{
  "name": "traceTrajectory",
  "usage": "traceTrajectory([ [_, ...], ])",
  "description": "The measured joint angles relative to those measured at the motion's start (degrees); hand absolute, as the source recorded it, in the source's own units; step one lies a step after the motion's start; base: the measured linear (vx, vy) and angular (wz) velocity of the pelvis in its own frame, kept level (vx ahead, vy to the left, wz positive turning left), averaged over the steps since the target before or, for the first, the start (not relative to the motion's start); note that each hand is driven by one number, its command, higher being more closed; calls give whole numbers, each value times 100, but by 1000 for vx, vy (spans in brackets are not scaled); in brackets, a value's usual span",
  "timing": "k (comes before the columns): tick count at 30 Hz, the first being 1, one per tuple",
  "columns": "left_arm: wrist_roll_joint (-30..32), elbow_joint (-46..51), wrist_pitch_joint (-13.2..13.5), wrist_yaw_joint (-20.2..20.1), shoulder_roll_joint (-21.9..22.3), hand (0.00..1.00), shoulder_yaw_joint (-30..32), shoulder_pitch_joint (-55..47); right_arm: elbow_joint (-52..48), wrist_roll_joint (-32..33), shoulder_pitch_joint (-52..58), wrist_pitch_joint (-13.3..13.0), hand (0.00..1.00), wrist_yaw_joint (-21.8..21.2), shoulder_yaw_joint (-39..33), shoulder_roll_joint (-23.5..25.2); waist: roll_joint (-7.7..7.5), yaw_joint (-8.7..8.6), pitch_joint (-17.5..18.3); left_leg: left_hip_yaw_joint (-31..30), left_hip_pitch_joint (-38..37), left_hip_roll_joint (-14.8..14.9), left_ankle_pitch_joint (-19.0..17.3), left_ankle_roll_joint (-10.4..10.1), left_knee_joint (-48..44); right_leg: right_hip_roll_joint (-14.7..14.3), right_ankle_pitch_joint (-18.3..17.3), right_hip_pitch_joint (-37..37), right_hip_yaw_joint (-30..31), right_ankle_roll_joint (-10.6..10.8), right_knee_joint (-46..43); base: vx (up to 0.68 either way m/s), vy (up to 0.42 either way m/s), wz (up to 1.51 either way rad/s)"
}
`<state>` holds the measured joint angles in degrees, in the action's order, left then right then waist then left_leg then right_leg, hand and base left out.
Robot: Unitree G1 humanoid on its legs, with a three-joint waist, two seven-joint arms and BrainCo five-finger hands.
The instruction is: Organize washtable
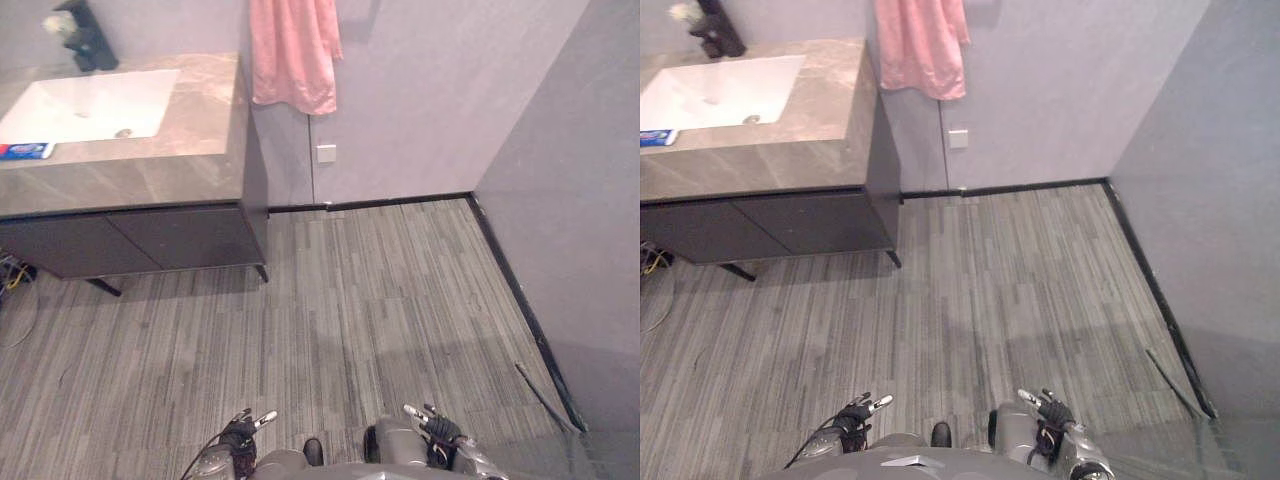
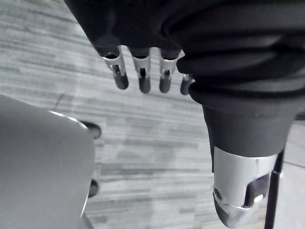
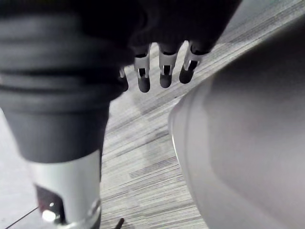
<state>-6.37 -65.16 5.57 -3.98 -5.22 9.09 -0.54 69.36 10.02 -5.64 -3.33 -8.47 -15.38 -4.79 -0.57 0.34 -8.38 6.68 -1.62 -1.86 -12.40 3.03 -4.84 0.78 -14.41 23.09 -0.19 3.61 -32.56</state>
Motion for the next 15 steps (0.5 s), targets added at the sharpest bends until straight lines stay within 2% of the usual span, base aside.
traceTrajectory([
  [1,3,0,-39,8,-1,0,-2,32,0,13,-9,-17,0,2,-1,-10,5,-30,-33,28,-130,132,-85,-71,82,-149,214,68,-49,45,681,8,-132,-28],
  [2,4,1,-39,7,-3,0,-1,86,16,19,9,-16,0,5,-7,-10,-4,-62,-70,13,-288,226,-174,-175,188,-230,635,97,-47,11,1489,22,-134,-17],
  [3,5,4,-36,7,-6,0,0,116,23,20,20,-16,0,12,-32,-12,-42,-96,-91,-13,-398,246,-217,-232,232,-233,860,104,-53,30,1854,99,-155,14],
  [4,9,7,-33,7,-73,0,11,169,38,20,39,-11,0,21,-118,-9,-138,-174,-108,-111,-585,266,-314,-381,271,-201,1265,145,-54,82,2287,266,-211,43],
  [5,14,8,-31,-9,-49,0,26,216,36,19,103,-8,0,45,-291,-26,-126,-225,-94,-227,-704,424,-513,-538,127,-174,1727,182,-173,-2,2189,404,-265,61],
  [6,20,9,-27,-19,-19,0,51,189,30,19,142,-4,0,55,-391,-40,-52,-271,-49,-307,-734,564,-598,-628,32,-241,1931,159,-289,-156,2078,624,-320,65],
  [7,59,26,-23,-45,0,0,172,224,40,12,157,15,0,53,-569,-24,-44,-257,33,-480,-578,748,-603,-668,-488,-374,1808,153,-437,-625,1735,651,-364,41],
  [8,70,64,-26,-68,15,0,277,239,19,11,85,14,0,38,-758,30,-27,-214,36,-629,-168,825,-518,-777,-1480,-438,1572,95,-464,-844,1559,646,-356,22],
  [9,67,64,-33,-79,43,0,300,244,-18,8,69,5,0,30,-792,20,33,-206,27,-712,64,859,-411,-735,-2102,-494,1495,2,-498,-947,1549,626,-319,0],
  [10,65,63,-53,-111,92,0,438,225,-124,8,65,-4,0,0,-785,8,132,-127,25,-833,546,943,-28,-728,-3515,-599,1303,-319,-495,-1062,1601,657,-253,-17],
  [11,64,65,-53,-109,78,0,457,164,-152,7,55,23,0,-12,-710,27,163,-42,19,-862,879,964,78,-780,-4659,-688,1136,-712,-420,-1157,1620,659,-232,-23],
  [12,64,80,-54,-105,73,0,448,121,-177,9,38,18,0,-10,-556,28,188,9,4,-845,1069,961,54,-790,-5282,-734,1078,-999,-345,-1227,1665,507,-170,-23],
  [14,64,221,-36,-111,99,0,437,-27,-191,8,-53,6,0,1,-261,-8,171,88,-21,-832,1487,794,-4,-717,-5885,-731,969,-1613,-118,-1366,1863,446,-108,-24],
  [15,13,262,-24,-104,77,0,446,-53,-191,5,-131,-32,0,-2,-80,-63,159,206,-27,-770,1808,679,-50,-744,-5809,-683,864,-1901,56,-1353,1985,454,-72,-39],
])
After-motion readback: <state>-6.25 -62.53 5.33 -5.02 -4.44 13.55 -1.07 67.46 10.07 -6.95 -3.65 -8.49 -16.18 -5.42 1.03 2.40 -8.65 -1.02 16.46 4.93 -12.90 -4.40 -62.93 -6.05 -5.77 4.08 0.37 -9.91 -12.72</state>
